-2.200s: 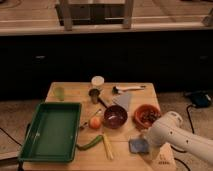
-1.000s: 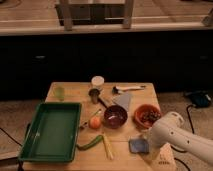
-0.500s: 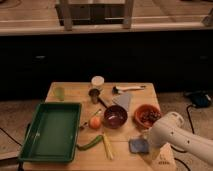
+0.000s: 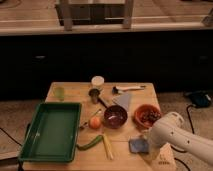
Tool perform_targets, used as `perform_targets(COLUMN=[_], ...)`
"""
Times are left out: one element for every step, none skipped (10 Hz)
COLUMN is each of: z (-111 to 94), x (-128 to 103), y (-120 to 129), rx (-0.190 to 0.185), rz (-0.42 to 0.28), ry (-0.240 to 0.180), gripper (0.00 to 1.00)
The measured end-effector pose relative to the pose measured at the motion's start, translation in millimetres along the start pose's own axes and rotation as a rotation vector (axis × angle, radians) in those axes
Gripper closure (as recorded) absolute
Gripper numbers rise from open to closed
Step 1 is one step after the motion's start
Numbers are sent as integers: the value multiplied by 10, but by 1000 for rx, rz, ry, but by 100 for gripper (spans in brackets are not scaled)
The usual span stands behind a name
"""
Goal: Wipe tray with sponge
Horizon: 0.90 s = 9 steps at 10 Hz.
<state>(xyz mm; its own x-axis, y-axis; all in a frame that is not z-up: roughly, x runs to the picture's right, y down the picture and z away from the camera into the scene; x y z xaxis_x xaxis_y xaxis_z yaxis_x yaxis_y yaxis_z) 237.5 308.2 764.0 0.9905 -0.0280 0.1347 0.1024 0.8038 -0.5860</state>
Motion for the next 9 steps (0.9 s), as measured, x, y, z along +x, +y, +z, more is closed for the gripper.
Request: perform_targets(z=[0,2,2,3,3,4,13,9,13], x=[0,-2,-3,-2,0,0,-3,-1,4], y=[4,5,3,3,0,0,7,0,4], rx=[0,0,0,-1,0,-1,-3,-1,-2], rz=[2,4,5,6,7,8,8,9,11], ry=[-1,-2,-3,-3,-3,-4,-5,-5,-6], gripper=[20,20,20,20,20,20,20,20,20])
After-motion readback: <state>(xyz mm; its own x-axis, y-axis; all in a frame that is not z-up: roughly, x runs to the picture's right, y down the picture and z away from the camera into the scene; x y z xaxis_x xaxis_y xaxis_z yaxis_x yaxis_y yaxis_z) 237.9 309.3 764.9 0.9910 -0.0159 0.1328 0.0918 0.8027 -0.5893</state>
